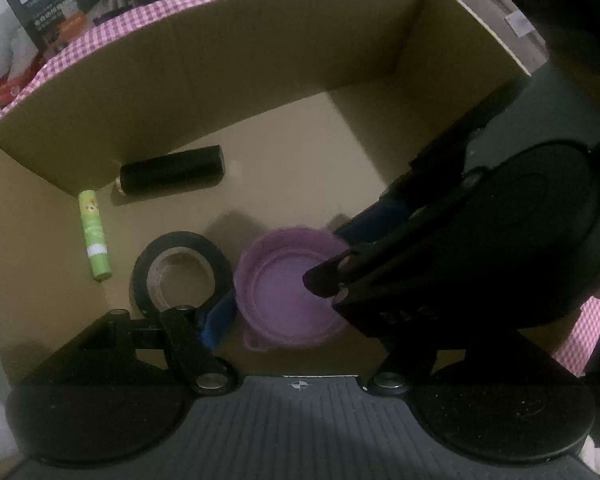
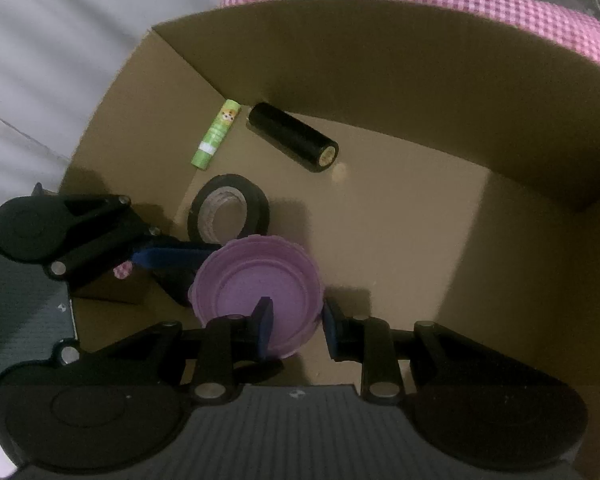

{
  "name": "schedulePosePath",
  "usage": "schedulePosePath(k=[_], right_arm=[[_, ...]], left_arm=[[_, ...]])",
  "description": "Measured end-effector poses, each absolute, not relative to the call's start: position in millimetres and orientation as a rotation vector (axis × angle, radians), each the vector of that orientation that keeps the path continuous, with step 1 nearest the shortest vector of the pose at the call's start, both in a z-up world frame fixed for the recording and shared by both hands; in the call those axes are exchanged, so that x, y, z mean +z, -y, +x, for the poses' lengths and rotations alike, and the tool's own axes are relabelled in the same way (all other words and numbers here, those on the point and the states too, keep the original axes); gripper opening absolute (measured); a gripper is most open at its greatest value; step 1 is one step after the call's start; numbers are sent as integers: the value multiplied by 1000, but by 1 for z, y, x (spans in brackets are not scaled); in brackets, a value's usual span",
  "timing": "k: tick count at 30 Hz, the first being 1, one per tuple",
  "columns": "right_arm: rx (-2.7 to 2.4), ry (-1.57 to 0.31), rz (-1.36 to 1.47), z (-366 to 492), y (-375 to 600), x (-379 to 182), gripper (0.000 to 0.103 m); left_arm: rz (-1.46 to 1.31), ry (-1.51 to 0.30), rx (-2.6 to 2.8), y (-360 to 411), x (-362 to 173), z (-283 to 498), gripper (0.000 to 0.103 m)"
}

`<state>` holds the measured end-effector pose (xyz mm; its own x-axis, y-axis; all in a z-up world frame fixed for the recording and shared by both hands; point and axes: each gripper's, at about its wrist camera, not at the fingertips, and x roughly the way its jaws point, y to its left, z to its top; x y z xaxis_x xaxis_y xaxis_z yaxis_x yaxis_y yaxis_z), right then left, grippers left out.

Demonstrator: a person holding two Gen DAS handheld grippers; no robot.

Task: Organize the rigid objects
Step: 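Carry the purple bowl with the right tool into the box and release, then raise the right tool away from the box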

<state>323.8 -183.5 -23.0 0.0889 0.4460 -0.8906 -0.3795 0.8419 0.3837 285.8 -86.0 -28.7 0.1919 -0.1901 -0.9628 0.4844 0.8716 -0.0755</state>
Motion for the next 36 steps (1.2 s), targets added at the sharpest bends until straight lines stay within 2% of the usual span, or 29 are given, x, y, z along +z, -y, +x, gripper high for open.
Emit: schedulePosePath(k=[6,8,15,21,23,34,36], right_arm=[[601,-1336,67,322,183,-19,39],[599,-1310,75,320,185,-11,47],[597,-1100,113,283,206,46,63],[573,-882,142,222,234,101,85],[561,-816,142,202,240,115,101],[440,-563,-99,80,258,185,103],[430,-555,-140,60,268,197,103]], left_arm=[[272,-1275,-469,84,-20,283,81],[274,-1247,-467,82,-11,277,82],[278,-1096,-449,76,31,249,85],[295,-941,-455,70,72,212,85],[278,-914,-468,65,82,200,85],[30,-818,-543,29,101,122,103],[-13,-803,-564,27,98,110,103]])
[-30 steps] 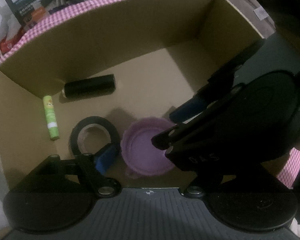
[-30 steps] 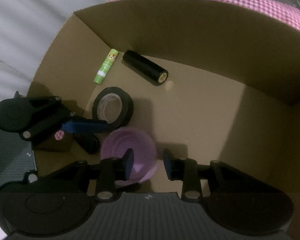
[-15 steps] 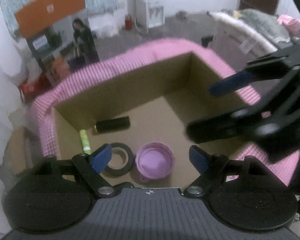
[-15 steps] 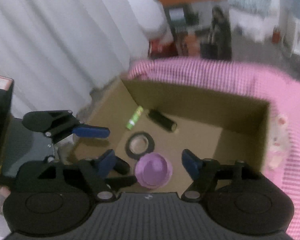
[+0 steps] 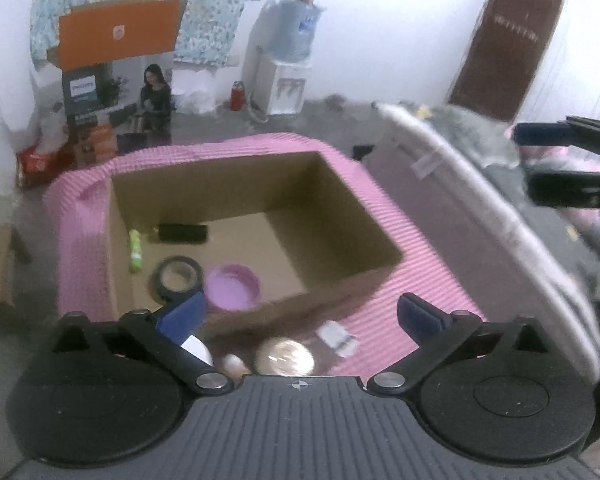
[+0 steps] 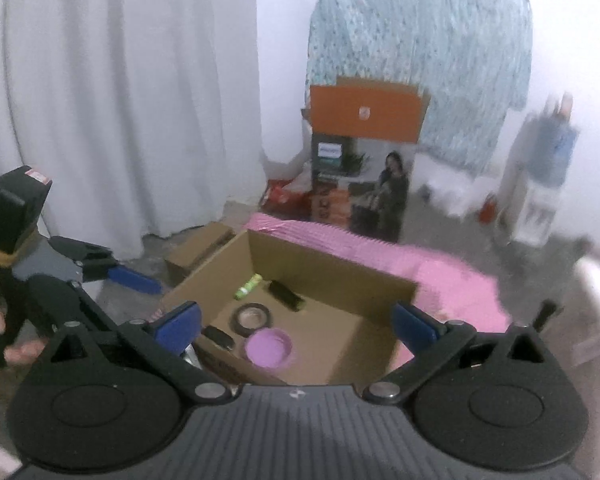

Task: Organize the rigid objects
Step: 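Raise the right tool away from the box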

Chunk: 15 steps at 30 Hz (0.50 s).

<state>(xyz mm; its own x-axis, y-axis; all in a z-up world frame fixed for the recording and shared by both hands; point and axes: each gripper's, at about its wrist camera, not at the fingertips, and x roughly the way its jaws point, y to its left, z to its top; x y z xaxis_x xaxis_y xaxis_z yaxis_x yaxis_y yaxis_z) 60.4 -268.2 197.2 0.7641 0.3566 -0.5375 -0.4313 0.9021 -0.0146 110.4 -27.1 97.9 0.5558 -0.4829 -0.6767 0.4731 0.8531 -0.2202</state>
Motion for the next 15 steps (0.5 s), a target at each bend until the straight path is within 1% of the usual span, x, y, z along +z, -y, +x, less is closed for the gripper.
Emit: schedulePosePath(k=[4,7,10,15], right_arm=[[360,-546,-159,27,296,213,103],[285,-548,-189,14,305,201,103],[230,-572,-209,13,303,164,103],[283,-627,-118,18,288,90,103]], left_arm=[[-85,-785,-609,29,81,90,103],[-134,-762,-635,37,59,79,103],[-100,-703,-612,50,37,68,103],[118,-692,-543,90,-2,53,103]])
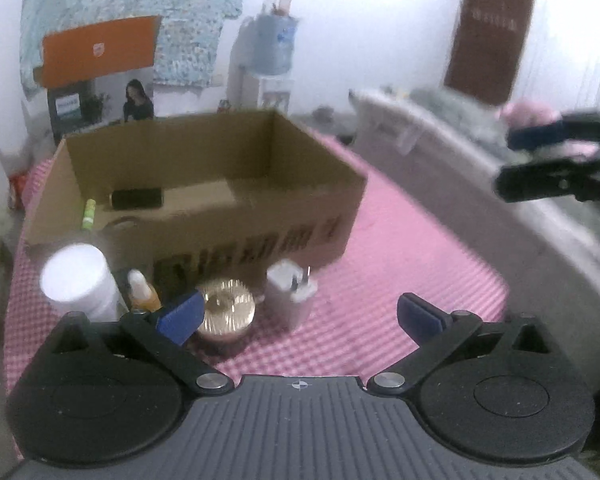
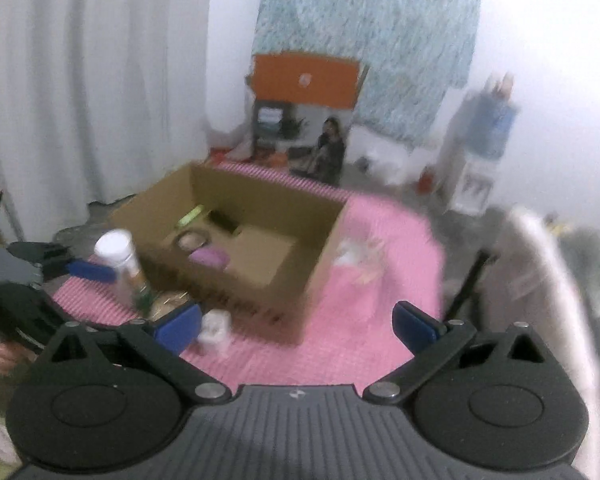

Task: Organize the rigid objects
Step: 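Raise the right tool away from the box, then close the right tool on the white charger plug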

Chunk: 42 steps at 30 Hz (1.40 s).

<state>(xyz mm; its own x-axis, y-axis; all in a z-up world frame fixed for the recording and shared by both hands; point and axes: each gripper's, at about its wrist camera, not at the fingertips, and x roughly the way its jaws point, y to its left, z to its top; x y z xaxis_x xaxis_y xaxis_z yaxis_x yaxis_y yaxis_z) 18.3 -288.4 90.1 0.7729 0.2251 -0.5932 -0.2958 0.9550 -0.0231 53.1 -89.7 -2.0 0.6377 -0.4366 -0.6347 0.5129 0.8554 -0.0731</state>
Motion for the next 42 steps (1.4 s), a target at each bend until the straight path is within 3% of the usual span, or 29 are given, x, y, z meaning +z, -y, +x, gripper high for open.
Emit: schedulePosePath(k=[12,23,30,36,42], right_arm=[[400,-759,258,72,283,17,101],[448,-933,520,125,292,-31,68],[482,-971,600,135,295,-41,61],[491,-1016,623,141,291,-51,43],[470,-1013,624,137,290,-50,43]], left_arm=[[283,-699,-523,131,-38,64,98],[285,-753,-496,144,-48,93,71],[279,-797,-473,148,-53,100,60],[254,-816,-462,150,-54,104,54],[222,-824,-465,149,-53,105,48]])
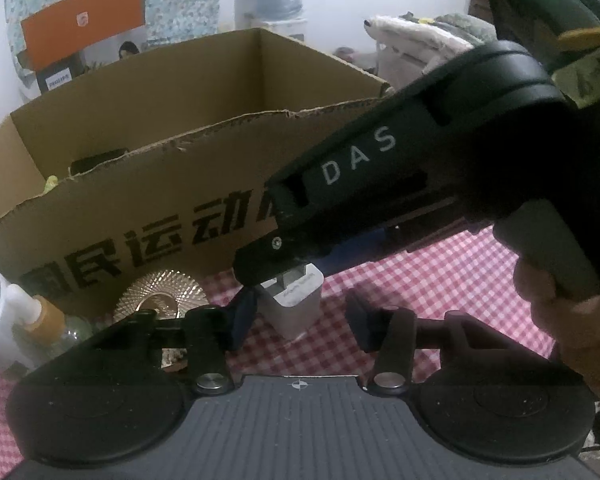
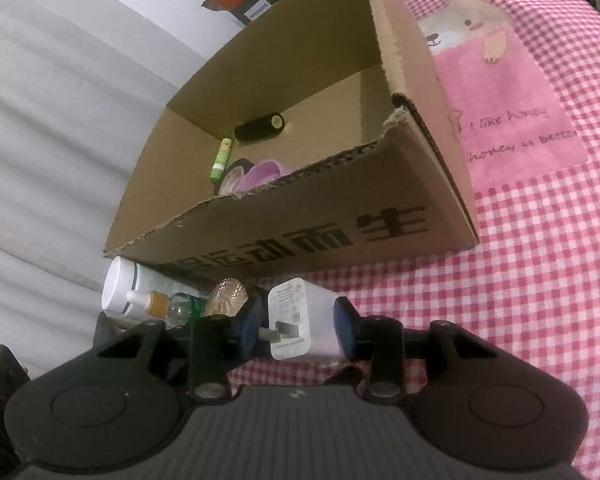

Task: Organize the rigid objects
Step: 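Close the right tool on the white charger plug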

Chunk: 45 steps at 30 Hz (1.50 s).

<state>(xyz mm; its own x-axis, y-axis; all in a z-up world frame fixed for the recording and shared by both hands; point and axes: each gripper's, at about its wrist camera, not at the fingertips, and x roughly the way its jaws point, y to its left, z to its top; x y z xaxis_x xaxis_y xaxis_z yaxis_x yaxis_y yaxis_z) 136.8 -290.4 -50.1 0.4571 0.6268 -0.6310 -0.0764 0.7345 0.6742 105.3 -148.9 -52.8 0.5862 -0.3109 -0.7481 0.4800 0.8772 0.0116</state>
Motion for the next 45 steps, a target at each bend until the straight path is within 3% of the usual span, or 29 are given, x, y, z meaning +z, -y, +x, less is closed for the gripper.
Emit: schedulePosePath(k=[31,45], right_arm=[[376,-1069,656,104,317,-50,43],[363,-1079,653,117,312,-58,52]], left_arm=[[209,-832,-586,158,-58,84,45],[259,-833,-534,176,-68,98,38]])
